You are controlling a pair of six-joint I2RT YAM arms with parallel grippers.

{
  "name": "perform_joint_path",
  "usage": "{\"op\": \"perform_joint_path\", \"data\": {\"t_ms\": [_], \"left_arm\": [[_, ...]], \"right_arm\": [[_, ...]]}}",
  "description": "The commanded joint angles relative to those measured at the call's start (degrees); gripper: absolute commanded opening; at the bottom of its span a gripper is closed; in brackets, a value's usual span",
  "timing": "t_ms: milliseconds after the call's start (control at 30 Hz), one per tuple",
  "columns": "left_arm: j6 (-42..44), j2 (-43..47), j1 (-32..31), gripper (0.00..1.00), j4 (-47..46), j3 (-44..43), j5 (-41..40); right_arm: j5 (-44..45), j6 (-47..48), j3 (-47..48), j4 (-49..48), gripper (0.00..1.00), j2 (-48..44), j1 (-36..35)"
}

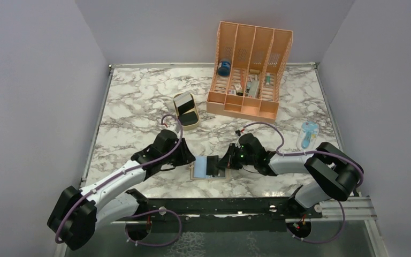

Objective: Put the credit cards into the card holder
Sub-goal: Insert the credit card into the card holder.

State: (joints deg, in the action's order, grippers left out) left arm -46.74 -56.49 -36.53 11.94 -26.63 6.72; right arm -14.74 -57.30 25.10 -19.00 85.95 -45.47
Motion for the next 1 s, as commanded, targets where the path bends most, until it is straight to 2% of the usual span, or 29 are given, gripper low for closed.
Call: {"op": "perform_joint_path", "data": {"t_ms": [0,67,167,300,567,700,967], "left_arm": [[1.8,-5.4,-0.4,0.25,-4.9,1.6,5.7],[2.5,-8.2,-0.4,0.12,-5.1,2.4,3.9],[3.2,-10.6,-0.4,0.0,-5.1,3.6,0.9],[3.7,-10.9,-0.4,0.0,-6.1,5.8,-1.4],[1.6,-11.0,-0.4,0.0,-7.9,8.4,-0.6],[-1.2,-9.7,-0.7,0.0,-8.3,9.7,0.2],[-5.1,-5.2,-1.0,0.0,-9.7,12.7,0.5]], "right_arm": [[-0.1,0.5,-1.0,1.3,0.01,1.7,-0.7],[-0.7,0.4,-0.7,1.4,0.01,2.4,-0.7],[-1.1,0.0,-0.8,1.4,0.01,2.7,-0.7],[-1.1,-0.1,-1.3,1.8,0.01,1.9,-0.7],[1.9,-2.4,-2.4,4.6,0.01,-1.9,-0.7],[2.5,-4.3,-5.7,-1.4,0.01,-3.0,-0.8],[4.9,-6.1,-5.1,-5.5,0.01,-2.0,-0.8]]}}
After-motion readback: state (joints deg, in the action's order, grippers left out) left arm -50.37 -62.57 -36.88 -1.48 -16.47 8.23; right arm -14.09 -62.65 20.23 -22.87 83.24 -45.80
